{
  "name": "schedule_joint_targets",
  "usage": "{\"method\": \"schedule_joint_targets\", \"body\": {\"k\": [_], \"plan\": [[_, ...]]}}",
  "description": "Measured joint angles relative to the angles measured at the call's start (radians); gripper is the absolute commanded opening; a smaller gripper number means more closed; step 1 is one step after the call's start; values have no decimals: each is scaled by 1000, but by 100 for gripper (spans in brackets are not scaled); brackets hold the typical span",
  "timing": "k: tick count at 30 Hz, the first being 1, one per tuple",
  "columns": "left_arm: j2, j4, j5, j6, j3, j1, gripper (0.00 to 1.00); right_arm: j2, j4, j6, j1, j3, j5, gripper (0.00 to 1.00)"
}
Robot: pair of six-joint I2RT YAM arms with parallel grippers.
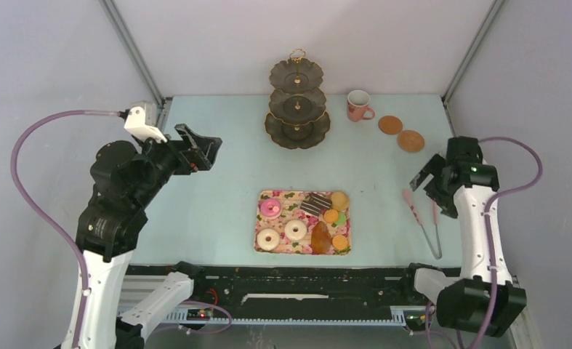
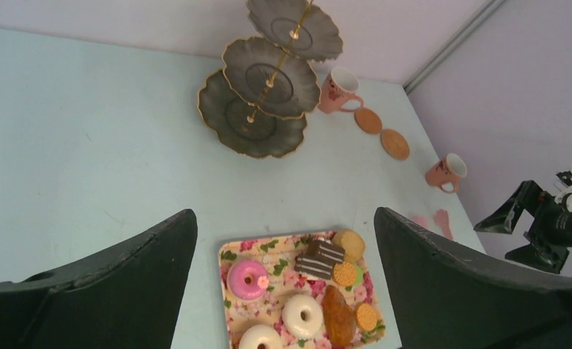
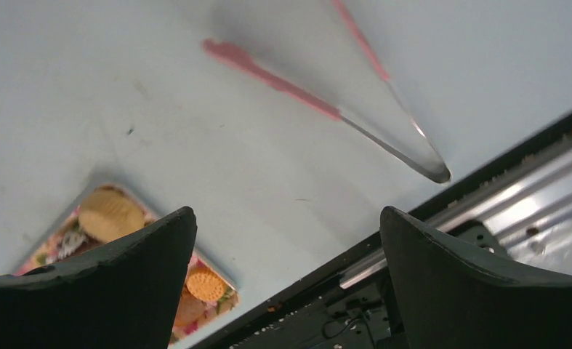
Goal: Serve the afternoon tea
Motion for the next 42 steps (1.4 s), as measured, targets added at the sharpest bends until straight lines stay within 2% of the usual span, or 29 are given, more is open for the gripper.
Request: {"method": "schedule_joint_targets", "body": {"k": [3,7,10,13,20,29,34,39,42], "plan": [[3,-4,29,0,-25,0,98,11,4,42,-139,-62,-16,95],[17,-4,58,0,-44,-4,98,43,61,56,-296,-149,-42,83],[31,-4,70,0,-53,-15,98,103,153,32,-409,-232,-116,82],[46,-3,72,5,-53,-33,98,154,219,-6,-454,-284,-151,82],[85,-6,55,41,-53,-107,98,180,317,-66,-483,-328,-180,79],[103,-30,-37,105,11,-172,98,269,383,-95,-488,-328,-157,65],[89,-38,-70,129,15,-179,98,309,421,-113,-462,-328,-147,53],[89,-43,-88,138,15,-179,98,351,462,-119,-377,-328,-142,38],[89,-45,-91,139,15,-179,98,363,475,-108,-327,-324,-127,34]]}}
